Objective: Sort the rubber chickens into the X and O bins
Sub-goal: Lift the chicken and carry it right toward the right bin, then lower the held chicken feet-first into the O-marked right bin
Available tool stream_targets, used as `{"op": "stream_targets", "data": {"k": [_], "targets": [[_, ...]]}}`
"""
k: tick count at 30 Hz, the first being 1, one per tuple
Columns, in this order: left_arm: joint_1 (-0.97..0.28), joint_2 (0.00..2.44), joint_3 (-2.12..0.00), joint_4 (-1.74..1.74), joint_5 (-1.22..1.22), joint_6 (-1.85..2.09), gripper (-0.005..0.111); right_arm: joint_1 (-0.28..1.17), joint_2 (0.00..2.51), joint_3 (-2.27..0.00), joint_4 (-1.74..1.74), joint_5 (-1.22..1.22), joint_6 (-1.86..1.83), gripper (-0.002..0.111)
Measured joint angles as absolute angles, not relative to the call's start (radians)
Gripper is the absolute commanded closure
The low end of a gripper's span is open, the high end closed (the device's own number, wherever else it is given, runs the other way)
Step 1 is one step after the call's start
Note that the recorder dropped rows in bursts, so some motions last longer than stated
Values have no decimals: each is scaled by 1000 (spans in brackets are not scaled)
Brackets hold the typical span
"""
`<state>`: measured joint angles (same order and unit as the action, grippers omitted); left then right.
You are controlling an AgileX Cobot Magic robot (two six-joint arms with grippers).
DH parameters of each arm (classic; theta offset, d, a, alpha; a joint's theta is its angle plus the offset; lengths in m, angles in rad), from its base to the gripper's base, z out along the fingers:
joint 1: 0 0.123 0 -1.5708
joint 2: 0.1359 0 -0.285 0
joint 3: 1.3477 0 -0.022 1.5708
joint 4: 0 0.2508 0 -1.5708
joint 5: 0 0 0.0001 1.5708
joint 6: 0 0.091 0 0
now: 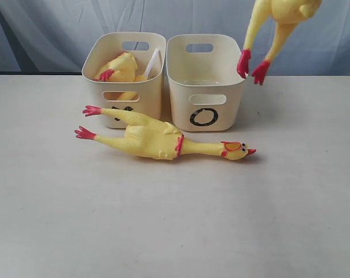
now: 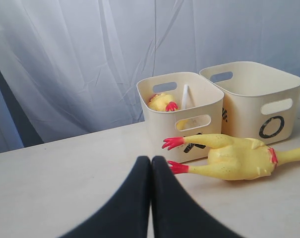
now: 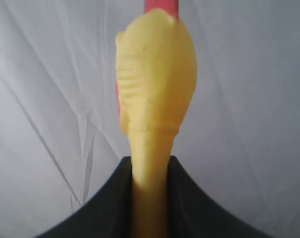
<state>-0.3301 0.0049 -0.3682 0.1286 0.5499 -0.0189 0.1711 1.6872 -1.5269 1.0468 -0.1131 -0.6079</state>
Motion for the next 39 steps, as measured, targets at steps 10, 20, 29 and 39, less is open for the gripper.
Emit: {"op": "stream_targets", "data": {"k": [10, 20, 29, 39], "targets": [[-330, 5, -368, 129, 550, -19, 107, 169, 1846, -1527, 392, -472, 237, 109], [-330, 5, -368, 129, 550, -19, 107, 169, 2045, -1527, 120, -701, 560, 109], [-330, 5, -368, 129, 550, -19, 107, 169, 2173, -1592, -79, -804, 692, 109], [-330, 5, -368, 129, 550, -19, 107, 191, 2237, -1724, -265, -740, 723, 109]]}}
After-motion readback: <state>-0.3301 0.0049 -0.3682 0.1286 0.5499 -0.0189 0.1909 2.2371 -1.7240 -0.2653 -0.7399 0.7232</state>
